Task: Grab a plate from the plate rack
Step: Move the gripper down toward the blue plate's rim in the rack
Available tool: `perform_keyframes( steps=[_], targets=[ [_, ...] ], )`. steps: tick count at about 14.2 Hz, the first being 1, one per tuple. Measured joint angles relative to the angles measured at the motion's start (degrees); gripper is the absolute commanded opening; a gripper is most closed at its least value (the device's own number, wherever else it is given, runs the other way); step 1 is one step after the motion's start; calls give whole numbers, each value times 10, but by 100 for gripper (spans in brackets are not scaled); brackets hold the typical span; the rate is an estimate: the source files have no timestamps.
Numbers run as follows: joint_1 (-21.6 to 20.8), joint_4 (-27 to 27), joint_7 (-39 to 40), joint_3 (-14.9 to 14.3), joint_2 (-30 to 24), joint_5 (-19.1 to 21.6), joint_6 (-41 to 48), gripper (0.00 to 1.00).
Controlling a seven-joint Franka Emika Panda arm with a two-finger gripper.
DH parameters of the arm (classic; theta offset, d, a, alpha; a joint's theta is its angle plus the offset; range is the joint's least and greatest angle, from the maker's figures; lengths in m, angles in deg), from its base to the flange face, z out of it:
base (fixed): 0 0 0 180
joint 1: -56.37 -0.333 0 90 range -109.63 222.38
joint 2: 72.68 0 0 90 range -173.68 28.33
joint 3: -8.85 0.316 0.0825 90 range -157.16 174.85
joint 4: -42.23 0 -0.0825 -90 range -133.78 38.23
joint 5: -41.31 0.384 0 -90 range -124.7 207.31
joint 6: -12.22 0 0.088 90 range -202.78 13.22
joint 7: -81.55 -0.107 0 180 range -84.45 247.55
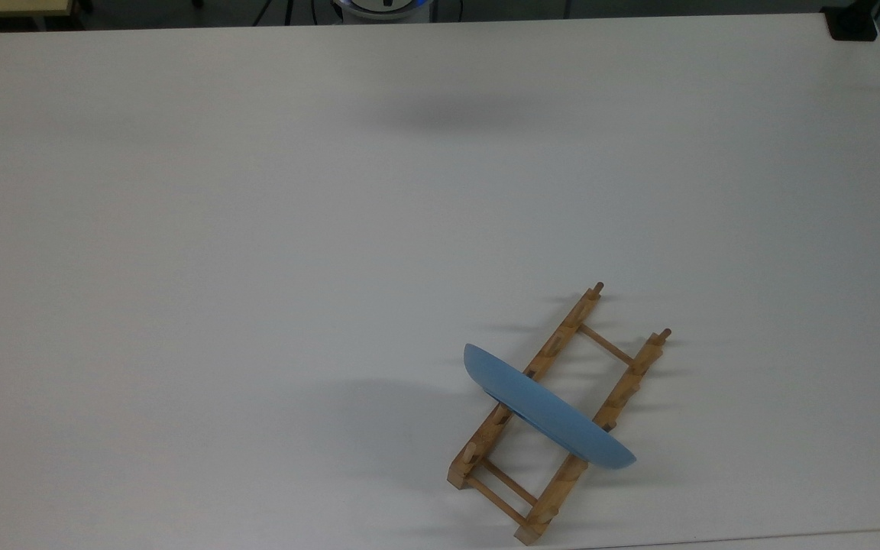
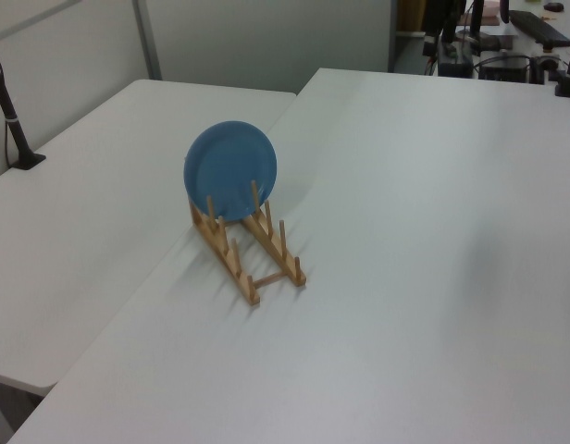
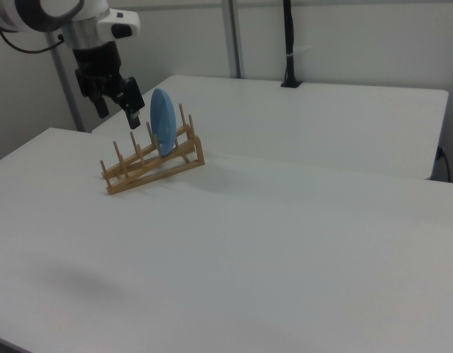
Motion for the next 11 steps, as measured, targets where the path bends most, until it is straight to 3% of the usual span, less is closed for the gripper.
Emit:
perform_keyframes(
  steps=[11],
  targets=[
    [-1, -2, 12, 3, 3, 1, 0, 100]
  ],
)
